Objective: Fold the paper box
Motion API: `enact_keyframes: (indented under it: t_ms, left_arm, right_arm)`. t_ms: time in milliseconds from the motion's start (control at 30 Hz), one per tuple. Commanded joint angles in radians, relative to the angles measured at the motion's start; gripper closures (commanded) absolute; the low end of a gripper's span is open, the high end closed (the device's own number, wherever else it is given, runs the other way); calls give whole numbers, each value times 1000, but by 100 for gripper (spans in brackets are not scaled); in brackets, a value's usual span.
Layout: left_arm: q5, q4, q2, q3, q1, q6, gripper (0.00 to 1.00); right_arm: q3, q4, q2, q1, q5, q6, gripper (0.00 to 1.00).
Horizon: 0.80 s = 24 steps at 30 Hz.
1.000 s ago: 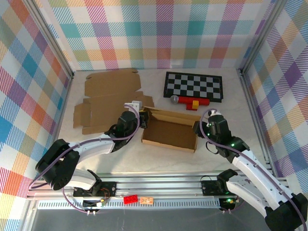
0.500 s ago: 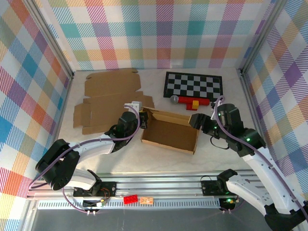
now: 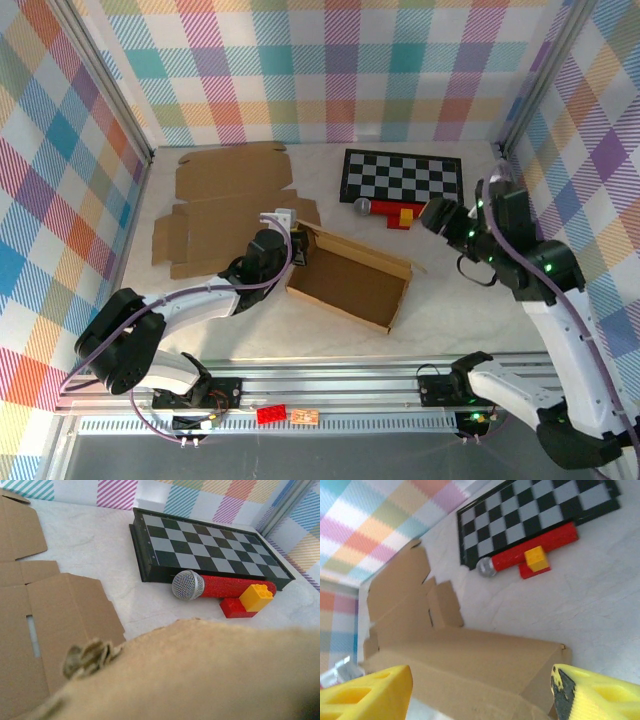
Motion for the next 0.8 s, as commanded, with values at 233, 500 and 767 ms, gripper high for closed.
enact_keyframes:
  t_ms: [233,500,767]
  left_arm:
    - [12,-114,24,59,-16,3,96]
    - [22,-147,13,70,-17,3,97]
    - [46,-167,21,88,-16,-13,98]
  right_arm:
    - [-196,-114,180,-211,-449,191,27]
    - [-359,39,233,-216,-607,304,28]
    - [-405,152,265,-216,-697,397,35]
